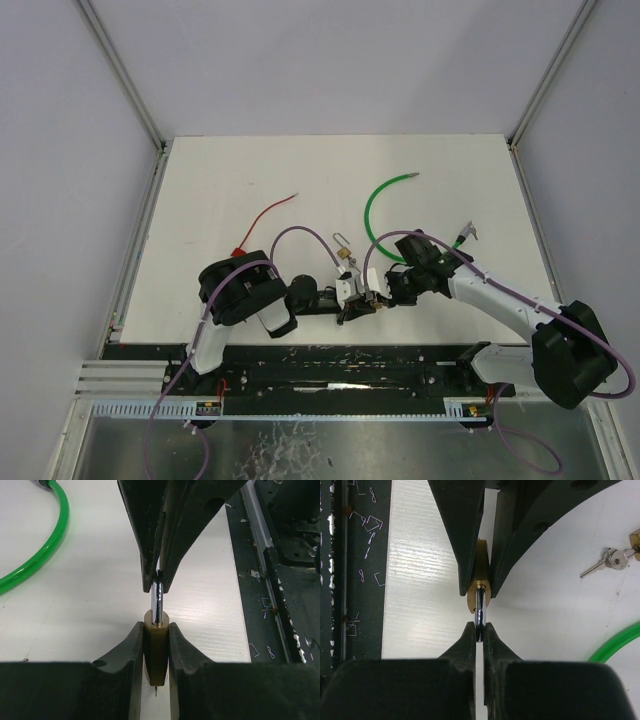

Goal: Lock with the key
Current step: Lock the lock.

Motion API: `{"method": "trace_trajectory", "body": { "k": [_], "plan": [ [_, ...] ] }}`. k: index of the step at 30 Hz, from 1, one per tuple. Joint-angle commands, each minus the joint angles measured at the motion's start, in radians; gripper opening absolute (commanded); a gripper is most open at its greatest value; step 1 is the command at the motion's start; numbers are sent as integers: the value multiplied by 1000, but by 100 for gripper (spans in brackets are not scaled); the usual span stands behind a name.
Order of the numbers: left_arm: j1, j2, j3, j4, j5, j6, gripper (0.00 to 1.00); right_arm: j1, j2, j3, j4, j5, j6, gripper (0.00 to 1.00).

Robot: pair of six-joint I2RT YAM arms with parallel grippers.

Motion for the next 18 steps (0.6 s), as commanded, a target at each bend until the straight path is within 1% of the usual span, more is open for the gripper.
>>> {"method": "trace_trajectory", "body": {
  "k": [1,8,12,16,18],
  "plan": [
    [-13,20,74,96,-96,-21,0,148,65,-58,191,-361,-21,0],
    [-13,26,76,101,-68,-36,0,148,100,-46,204,-389,12,0],
    [-13,24,76,101,-69,-34,0,142,112,-33,201,-371,30,0],
    [-13,17,72,101,-93,-38,0,59,77,0,163,-388,43,0],
    [-13,12,68,100,-134,-51,0,6,38,0,149,-397,43,0]
  ]
}}
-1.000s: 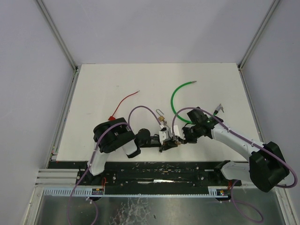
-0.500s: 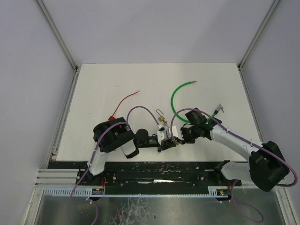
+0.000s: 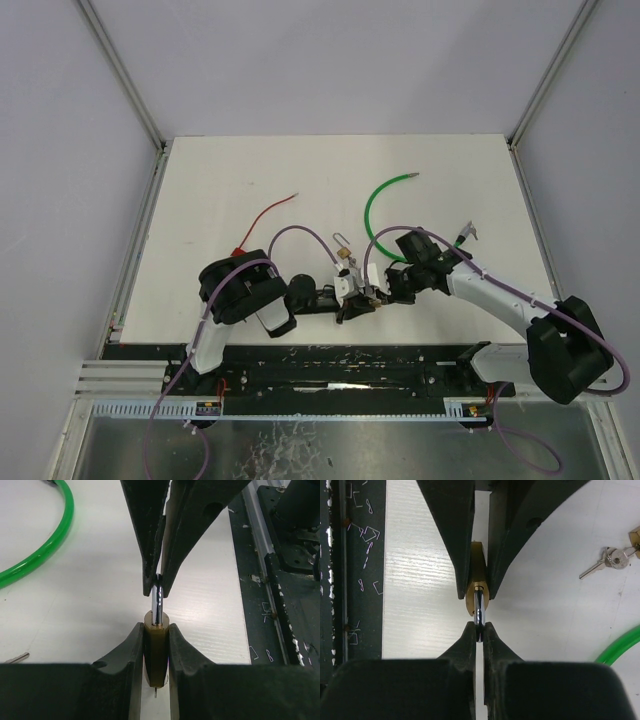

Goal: Lock with the key
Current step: Lock the lock.

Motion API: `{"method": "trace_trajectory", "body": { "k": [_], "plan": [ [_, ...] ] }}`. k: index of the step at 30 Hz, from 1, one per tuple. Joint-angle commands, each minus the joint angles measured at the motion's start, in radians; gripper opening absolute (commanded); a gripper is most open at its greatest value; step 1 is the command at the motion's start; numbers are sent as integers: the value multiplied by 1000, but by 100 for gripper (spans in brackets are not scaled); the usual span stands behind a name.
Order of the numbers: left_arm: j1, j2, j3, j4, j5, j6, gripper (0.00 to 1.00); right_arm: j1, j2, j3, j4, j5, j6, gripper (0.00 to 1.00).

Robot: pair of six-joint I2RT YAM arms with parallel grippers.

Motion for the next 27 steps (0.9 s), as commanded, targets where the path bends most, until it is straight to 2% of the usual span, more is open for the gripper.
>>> {"method": "trace_trajectory", "body": {
  "k": [1,6,12,22,26,27],
  "plan": [
    [-24,4,71,82,-157,-31,0,-3,5,-2,113,-381,6,0],
    [-16,-8,68,83,-170,-65,4,-68,-36,3,88,-379,-6,0],
    [-6,-31,55,83,-206,-121,36,-136,-57,4,66,-400,-13,0],
    [-3,-91,13,87,-229,-137,63,-200,-53,18,10,-419,-46,0],
    [-3,-144,-24,86,-263,-145,77,-228,-64,28,-16,-426,-59,0],
    [-3,-161,-38,86,-286,-147,84,-234,-65,31,-24,-427,-64,0]
  ]
}}
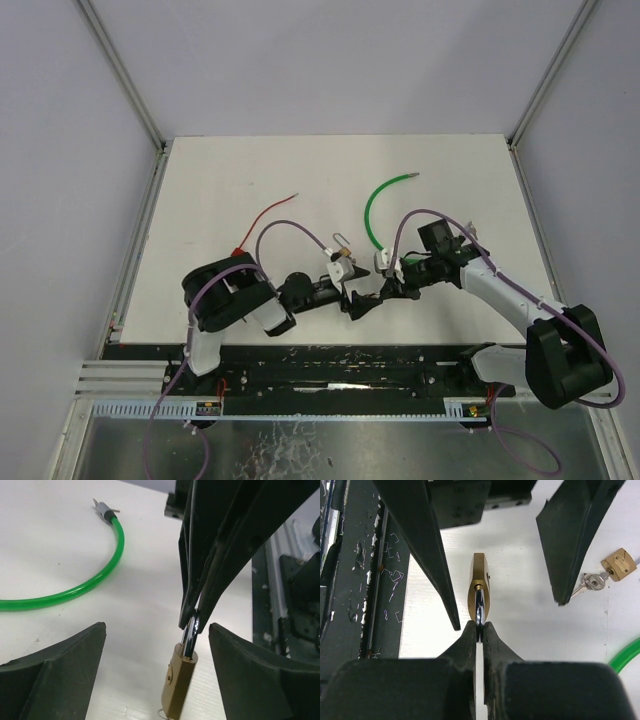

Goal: Lock with the key
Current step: Lock the lock.

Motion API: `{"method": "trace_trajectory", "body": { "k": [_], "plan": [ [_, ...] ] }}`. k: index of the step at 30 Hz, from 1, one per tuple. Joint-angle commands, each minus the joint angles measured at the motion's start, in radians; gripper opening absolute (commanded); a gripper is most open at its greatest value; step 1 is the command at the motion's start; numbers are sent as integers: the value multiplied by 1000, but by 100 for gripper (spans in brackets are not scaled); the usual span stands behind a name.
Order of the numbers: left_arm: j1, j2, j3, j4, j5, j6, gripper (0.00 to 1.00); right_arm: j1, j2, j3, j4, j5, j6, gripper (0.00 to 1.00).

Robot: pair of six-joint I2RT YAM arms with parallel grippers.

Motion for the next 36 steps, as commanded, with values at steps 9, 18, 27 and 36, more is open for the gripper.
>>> {"method": "trace_trajectory", "body": {
  "k": [9,18,27,36],
  "plan": [
    [6,-187,-127,88,-93,-22,100,-60,-39,81,-93,-103,-43,0],
    [111,-437,-217,32,72,-284,100,-85,-36,157,-235,-134,-77,0],
    [39,-661,-7,-827,2,-122,95,-102,-14,252,-390,-146,-63,0],
    [-14,-607,77,-920,99,-15,79,-113,10,308,-517,-171,-145,0]
  ]
}}
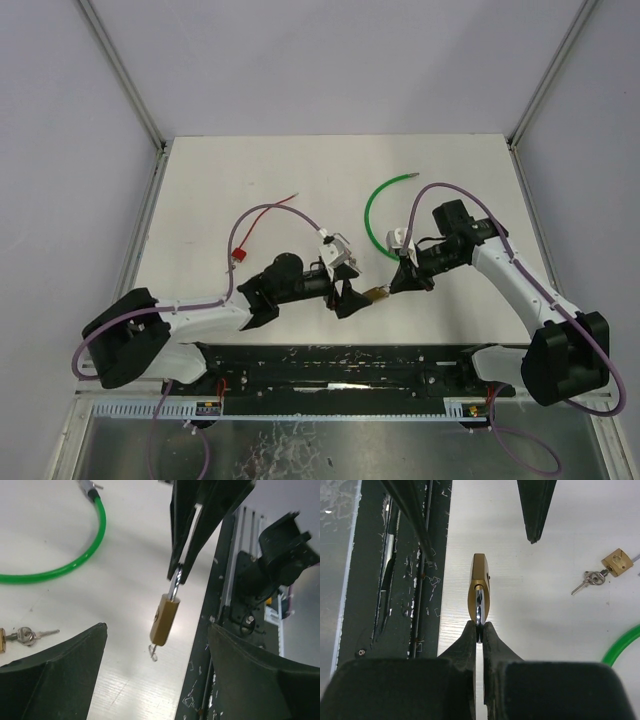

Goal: Lock with the key
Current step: Lock the lock.

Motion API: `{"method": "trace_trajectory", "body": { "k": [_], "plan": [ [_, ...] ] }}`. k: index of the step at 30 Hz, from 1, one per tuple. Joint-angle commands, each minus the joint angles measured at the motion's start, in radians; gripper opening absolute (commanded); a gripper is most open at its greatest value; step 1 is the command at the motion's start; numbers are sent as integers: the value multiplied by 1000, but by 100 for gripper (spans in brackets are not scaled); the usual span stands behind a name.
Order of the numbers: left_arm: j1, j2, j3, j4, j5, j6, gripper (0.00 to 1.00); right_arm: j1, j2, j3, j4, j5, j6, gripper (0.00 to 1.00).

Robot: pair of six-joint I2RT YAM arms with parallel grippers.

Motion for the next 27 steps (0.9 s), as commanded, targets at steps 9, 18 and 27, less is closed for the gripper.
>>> {"method": "trace_trajectory", "body": {
  "k": [9,18,27],
  "plan": [
    [-50,163,102,8,140,106,62,-10,16,54,-99,-100,-68,0],
    [-71,270,187,-26,201,110,17,-9,55,67,-169,-125,-135,0],
    [-70,249,158,47,229,73,0,-10,69,50,-171,-142,-159,5]
  ]
}}
